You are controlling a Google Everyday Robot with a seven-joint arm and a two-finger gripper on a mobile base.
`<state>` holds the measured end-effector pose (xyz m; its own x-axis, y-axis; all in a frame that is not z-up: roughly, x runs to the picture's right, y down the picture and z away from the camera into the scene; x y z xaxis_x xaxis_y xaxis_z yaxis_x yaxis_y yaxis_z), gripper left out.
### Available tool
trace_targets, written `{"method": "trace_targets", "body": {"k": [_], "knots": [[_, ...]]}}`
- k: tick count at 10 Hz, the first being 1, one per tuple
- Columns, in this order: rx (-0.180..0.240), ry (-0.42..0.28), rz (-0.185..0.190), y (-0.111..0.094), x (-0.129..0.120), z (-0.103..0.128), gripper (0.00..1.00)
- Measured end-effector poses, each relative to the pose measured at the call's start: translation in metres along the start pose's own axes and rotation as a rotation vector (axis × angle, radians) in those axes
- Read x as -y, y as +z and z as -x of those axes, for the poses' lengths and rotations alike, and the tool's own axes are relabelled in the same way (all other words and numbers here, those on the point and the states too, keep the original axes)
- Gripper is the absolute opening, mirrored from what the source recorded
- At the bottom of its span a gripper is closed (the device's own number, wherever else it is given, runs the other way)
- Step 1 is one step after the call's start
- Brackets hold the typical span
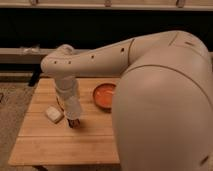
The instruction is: Place the ceramic cup over the eraser
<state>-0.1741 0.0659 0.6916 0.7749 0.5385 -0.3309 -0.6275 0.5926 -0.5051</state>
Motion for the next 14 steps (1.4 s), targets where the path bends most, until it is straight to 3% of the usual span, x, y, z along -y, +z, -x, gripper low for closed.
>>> {"method": "trace_targets", "body": {"k": [5,7,9,13,14], "knots": [[-0.042,-0.053,0.014,0.022,-0.016,0.011,0.02],[-0.069,-0.064,-0.001,0.038,-0.011,0.01,0.18],[-0.089,-0.062,-0.023,0.063,-0.003,0.003,0.4],[-0.06,-0.064,-0.031,0.072,0.008,-0.006,0.76],[-0.04,-0.069,-0.022,0.07,0.007,-0.006,0.8]]}}
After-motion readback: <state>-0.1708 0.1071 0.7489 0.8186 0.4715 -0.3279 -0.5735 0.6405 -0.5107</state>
